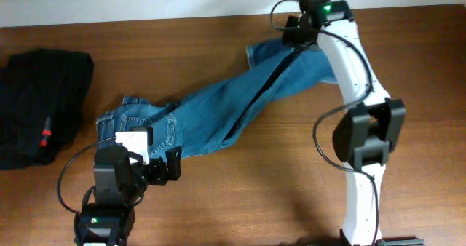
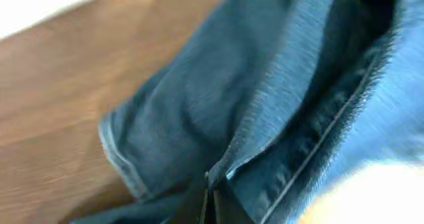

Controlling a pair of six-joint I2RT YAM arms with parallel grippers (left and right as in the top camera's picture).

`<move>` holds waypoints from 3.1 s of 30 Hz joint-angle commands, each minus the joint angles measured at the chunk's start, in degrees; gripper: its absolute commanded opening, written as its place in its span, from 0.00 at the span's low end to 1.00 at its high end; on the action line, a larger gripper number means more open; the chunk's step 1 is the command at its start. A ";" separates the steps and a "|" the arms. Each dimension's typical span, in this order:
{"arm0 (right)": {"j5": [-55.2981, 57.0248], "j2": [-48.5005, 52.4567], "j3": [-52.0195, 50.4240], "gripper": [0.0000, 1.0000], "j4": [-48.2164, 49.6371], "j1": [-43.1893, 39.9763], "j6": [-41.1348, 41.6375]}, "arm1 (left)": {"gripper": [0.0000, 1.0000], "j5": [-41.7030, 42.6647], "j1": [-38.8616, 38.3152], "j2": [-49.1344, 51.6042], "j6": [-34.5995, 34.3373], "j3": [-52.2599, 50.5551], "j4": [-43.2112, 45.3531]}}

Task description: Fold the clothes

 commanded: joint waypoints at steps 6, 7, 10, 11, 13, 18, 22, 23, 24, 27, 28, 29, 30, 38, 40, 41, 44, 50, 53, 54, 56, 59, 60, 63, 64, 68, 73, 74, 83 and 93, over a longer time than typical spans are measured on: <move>0.39 -8.50 2.01 0.04 -4.72 -0.15 -0.87 | 0.99 0.63 0.22 0.13 -0.33 1.22 -0.07; 0.46 -8.63 2.01 0.04 -5.86 -0.15 -0.87 | 0.99 0.63 0.24 0.13 -0.33 1.22 -0.07; 0.61 -8.66 2.01 0.04 -9.05 -0.28 -0.87 | 0.99 0.63 0.24 0.13 -0.33 1.22 -0.07; 0.81 -8.66 2.01 0.04 -9.99 -0.44 -0.87 | 0.99 0.63 0.22 0.13 -0.33 1.22 -0.07; 1.07 -8.66 2.01 0.04 -11.82 -0.98 -0.83 | 0.99 0.63 0.24 0.13 -0.33 1.22 -0.07; 0.98 -8.68 2.01 0.04 -15.28 -2.91 -0.83 | 0.99 0.63 0.22 0.13 -0.33 1.22 -0.07; 0.74 -8.70 2.01 0.04 -16.90 -3.93 -1.97 | 1.00 0.63 0.24 0.13 -0.33 1.22 -0.07; 0.74 -8.79 2.01 0.04 -17.03 -3.98 -3.04 | 0.99 0.63 0.22 0.13 -0.33 1.22 -0.07; 0.76 -8.87 2.03 0.04 -17.11 -3.98 -3.80 | 0.99 0.63 0.22 0.13 -0.33 1.22 -0.07; 0.76 -9.46 2.03 0.04 -17.40 -3.96 -4.94 | 0.99 0.63 0.24 0.13 -0.33 1.22 -0.07; 0.79 -9.57 2.03 0.04 -17.53 -3.96 -4.96 | 0.99 0.63 0.24 0.13 -0.33 1.22 -0.07; 0.79 -9.79 2.03 0.04 -17.77 -3.96 -4.94 | 0.99 0.63 0.22 0.13 -0.33 1.22 -0.07; 0.79 -9.92 2.03 0.04 -18.03 -3.96 -4.92 | 1.00 0.63 0.22 0.13 -0.33 1.22 -0.07; 4.37 -10.91 2.03 0.04 -23.02 -3.96 -4.74 | 0.99 0.63 0.24 0.13 -0.33 1.22 -0.07; 6.78 -10.93 2.03 0.04 -25.09 -3.96 -4.74 | 0.99 0.63 0.22 0.13 -0.33 1.22 -0.07; 7.50 -10.93 2.03 0.04 -25.97 -3.98 -4.74 | 0.99 0.63 0.24 0.13 -0.33 1.22 -0.07; 8.04 -10.93 2.03 0.04 -28.30 -3.98 -4.72 | 0.99 0.63 0.24 0.13 -0.33 1.22 -0.07; 8.07 -10.91 1.99 0.04 -32.39 -3.98 -4.28 | 0.99 0.63 0.24 0.13 -0.33 1.22 -0.09; 8.11 -10.91 1.99 0.04 -34.67 -3.98 -3.45 | 0.99 0.63 0.24 0.13 -0.33 1.22 -0.07; 8.07 -10.91 1.99 0.04 -35.47 -3.98 -3.21 | 0.99 0.66 0.22 0.13 -0.33 1.22 -0.07; 8.04 -10.91 1.97 0.04 -35.95 -3.98 -3.19 | 0.99 0.66 0.24 0.13 -0.33 1.22 0.02; 8.07 -10.91 1.97 0.04 -35.95 -3.98 -1.18 | 1.00 0.66 0.24 0.13 -0.33 1.22 0.02; 8.07 -10.91 1.97 0.04 -35.93 -3.98 -0.70 | 0.99 0.63 0.24 0.13 -0.33 1.22 0.02; 8.07 -10.91 1.97 0.04 -35.74 -3.96 -0.35 | 0.99 1.90 0.22 0.13 -0.26 1.22 0.61; 8.09 -10.91 1.97 0.04 -35.74 -3.98 -0.37 | 0.99 3.13 0.24 0.13 0.33 1.27 0.74; 8.94 -10.91 1.97 0.04 -35.74 -3.98 -0.39 | 0.99 6.05 0.22 0.76 2.47 1.29 -0.79; 9.86 -10.91 1.95 0.04 -35.95 -4.15 -0.17 | 0.99 6.01 0.22 5.68 2.47 1.29 -4.02; 9.81 -10.91 1.88 0.04 -35.95 -4.33 -0.17 | 0.99 6.01 0.24 7.21 2.49 1.29 -4.39; 8.92 -11.39 1.75 0.04 -35.95 -5.53 0.20 | 0.99 6.08 0.22 16.48 2.43 1.31 -4.02; 7.82 -17.57 1.49 0.04 -35.98 -5.53 -0.72 | 0.99 8.55 0.24 16.57 2.43 6.73 -6.71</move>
